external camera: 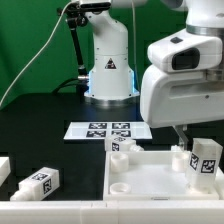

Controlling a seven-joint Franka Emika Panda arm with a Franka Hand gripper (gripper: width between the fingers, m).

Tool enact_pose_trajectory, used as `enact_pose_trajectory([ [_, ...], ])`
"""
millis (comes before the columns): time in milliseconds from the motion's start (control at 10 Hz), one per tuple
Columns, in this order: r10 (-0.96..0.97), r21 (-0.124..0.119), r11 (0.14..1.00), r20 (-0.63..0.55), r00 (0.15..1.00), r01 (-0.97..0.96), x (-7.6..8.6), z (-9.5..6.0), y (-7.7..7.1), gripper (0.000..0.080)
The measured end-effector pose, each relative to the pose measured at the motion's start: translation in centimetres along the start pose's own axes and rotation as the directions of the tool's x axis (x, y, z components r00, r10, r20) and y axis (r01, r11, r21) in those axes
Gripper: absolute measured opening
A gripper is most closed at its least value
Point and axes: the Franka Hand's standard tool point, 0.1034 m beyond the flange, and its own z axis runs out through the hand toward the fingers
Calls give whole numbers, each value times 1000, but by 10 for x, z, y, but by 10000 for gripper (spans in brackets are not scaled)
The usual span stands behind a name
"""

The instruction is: Assemble one leg

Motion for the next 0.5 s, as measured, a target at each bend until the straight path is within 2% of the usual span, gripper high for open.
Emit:
enact_pose_trajectory([
  [300, -28, 0, 1000, -5, 1000, 28, 0, 1, 7, 649],
  [500, -54, -1, 999, -6, 999, 54, 0, 1, 14, 399],
])
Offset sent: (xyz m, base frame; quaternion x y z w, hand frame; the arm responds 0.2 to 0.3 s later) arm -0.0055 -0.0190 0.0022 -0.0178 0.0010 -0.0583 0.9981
